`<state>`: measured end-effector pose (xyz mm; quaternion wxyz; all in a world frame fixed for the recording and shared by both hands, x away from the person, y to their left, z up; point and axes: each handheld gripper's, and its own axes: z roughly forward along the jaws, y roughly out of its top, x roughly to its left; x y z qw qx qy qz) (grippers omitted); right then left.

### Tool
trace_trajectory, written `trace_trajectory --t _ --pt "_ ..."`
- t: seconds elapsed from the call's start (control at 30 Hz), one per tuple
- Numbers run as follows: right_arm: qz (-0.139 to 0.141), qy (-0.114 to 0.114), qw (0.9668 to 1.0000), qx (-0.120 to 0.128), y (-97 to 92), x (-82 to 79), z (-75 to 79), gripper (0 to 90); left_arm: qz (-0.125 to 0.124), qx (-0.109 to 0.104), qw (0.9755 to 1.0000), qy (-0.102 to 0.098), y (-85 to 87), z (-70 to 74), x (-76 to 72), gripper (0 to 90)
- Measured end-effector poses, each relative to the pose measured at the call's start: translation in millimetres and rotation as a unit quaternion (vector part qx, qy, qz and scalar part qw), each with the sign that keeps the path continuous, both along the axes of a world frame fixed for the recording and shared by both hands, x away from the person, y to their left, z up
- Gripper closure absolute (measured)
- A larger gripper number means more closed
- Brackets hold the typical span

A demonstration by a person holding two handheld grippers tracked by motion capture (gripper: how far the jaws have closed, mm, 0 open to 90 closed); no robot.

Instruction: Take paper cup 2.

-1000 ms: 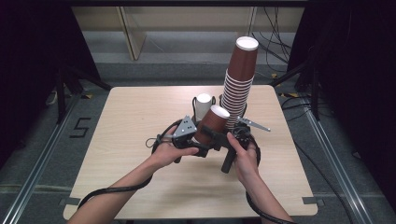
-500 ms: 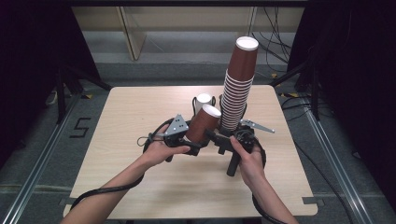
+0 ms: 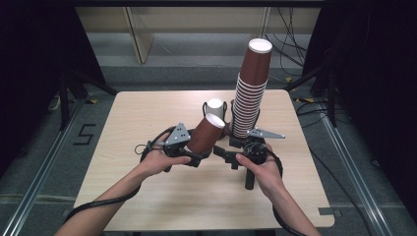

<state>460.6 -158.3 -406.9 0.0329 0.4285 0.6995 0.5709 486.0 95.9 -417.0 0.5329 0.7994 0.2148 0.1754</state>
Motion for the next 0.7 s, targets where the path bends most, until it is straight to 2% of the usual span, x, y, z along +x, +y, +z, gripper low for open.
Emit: trace_trajectory --t 0.03,0.07,0.1,0.13,0.23,0.3,0.33,0.37,0.53,0.7 --pt "0.0 0.005 1.0 -0.002 0.2 -0.6 0.1 17.5 -0.002 0.001 1.0 -0.001 1.6 -0.5 -0.2 11.4" --pt "0.003 -0.005 0.9999 -0.01 0.4 0.5 -0.8 18.4 0.0 0.006 1.0 0.0 3.5 -0.2 -1.0 11.4" --pt "0.008 0.006 0.9999 -0.01 1.2 -1.1 0.3 18.5 -0.001 0.008 1.0 -0.001 5.4 -0.5 -1.2 11.3" --pt "0.012 -0.009 0.9997 -0.017 1.4 1.1 -1.6 18.6 -0.002 0.005 1.0 -0.001 6.8 -1.1 -1.0 11.3" --pt "0.027 -0.01 0.9991 -0.031 1.6 0.9 -1.2 20.5 -0.001 0.012 0.9999 0.001 12.2 -1.1 -2.3 11.3" --pt "0.04 -0.024 0.9975 -0.053 2.3 1.5 -2.0 21.4 -0.005 0.014 0.9999 0.001 15.4 -1.1 -3.1 11.2" --pt "0.046 -0.012 0.9974 -0.054 3.6 -0.2 -1.3 21.4 -0.007 0.016 0.9998 0.003 16.5 -1.0 -4.1 11.2" --pt "0.053 -0.019 0.9962 -0.065 4.1 0.1 -1.9 21.5 -0.009 0.018 0.9998 0.004 17.7 -1.0 -5.1 11.2" --pt "0.087 -0.026 0.9896 -0.111 9.1 -2.6 -5.1 21.6 -0.028 0.04 0.9988 0.002 23.8 -0.9 -10.1 11.0" --pt "0.11 -0.028 0.9807 -0.159 12.1 -5.9 -6.6 21.6 -0.043 0.064 0.997 0.002 28.3 -2.6 -16.5 10.9"
